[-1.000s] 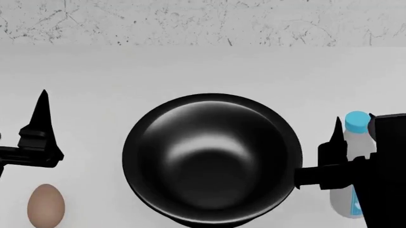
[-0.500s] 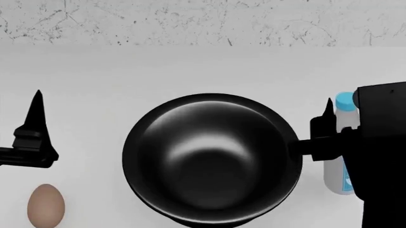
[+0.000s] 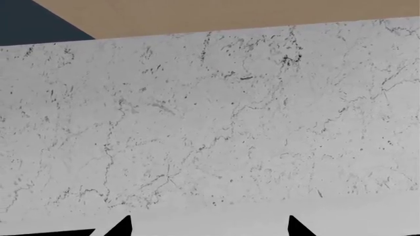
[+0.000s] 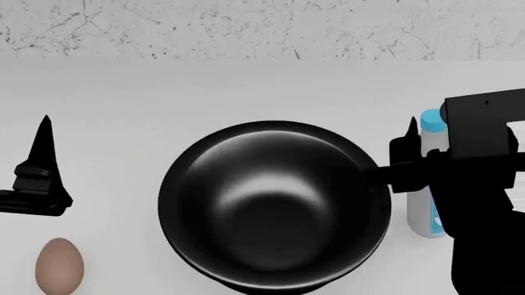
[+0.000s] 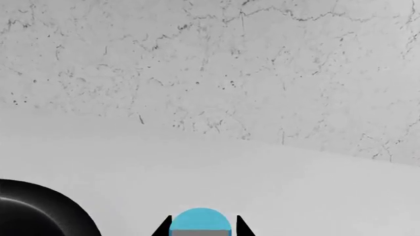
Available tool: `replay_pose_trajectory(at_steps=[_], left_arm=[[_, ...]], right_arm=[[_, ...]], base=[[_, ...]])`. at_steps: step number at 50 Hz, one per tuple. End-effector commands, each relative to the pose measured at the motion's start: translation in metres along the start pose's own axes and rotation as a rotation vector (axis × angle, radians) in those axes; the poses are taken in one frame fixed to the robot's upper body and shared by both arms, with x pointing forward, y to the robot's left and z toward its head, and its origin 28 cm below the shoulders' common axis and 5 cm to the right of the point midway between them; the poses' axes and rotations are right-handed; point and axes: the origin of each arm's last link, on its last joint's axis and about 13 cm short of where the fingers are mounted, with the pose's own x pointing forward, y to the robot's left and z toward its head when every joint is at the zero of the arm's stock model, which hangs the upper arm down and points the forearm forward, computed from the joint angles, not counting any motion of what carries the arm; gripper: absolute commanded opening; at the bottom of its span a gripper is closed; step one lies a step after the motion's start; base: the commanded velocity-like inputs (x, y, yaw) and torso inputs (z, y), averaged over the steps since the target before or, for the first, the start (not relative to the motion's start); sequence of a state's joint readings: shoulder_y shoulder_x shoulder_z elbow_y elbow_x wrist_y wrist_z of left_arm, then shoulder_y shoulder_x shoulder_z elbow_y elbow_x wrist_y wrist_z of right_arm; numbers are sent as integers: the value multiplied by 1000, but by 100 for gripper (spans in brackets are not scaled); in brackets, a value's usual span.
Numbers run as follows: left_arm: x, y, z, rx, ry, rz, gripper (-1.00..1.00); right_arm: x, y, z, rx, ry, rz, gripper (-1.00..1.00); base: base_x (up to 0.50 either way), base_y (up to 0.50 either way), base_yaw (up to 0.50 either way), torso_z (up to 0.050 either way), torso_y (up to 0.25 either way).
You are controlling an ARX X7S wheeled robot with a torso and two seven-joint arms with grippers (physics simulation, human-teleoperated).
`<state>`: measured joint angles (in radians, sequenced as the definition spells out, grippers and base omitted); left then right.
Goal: Place the eggs and milk next to the bowl.
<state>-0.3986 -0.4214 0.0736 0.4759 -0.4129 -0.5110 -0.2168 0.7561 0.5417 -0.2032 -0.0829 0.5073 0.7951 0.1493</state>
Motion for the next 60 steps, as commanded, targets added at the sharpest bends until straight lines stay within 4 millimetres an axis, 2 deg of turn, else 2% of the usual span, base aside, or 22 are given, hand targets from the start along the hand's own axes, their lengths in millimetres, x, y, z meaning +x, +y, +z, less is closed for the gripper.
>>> replay_pose_trajectory(at_steps=[1,17,30,33,34,51,60], left_arm=[[5,4,-1,-11,-17,10,100],[6,5,-3,-9,-15,12,100],[6,4,-2,-9,-18,8,100],[6,4,-1,-9,-21,6,100],[6,4,-1,-9,-20,6,100],[4,4,-3,-7,-14,6,100],[5,2,-2,-10,-16,-1,100]], right_arm=[[8,1,0,7,-18,14,-100],[12,5,-14,31,0,23,-100],[8,4,-20,39,8,22,-100],[8,4,-17,43,4,24,-100],[8,4,-17,41,5,26,100],[5,2,-9,35,-12,28,100],[-3,-2,14,22,-63,16,100]], base=[[0,0,0,0,0],[0,0,0,0,0],[0,0,0,0,0],[0,0,0,0,0],[0,0,0,0,0],[0,0,0,0,0],[0,0,0,0,0]])
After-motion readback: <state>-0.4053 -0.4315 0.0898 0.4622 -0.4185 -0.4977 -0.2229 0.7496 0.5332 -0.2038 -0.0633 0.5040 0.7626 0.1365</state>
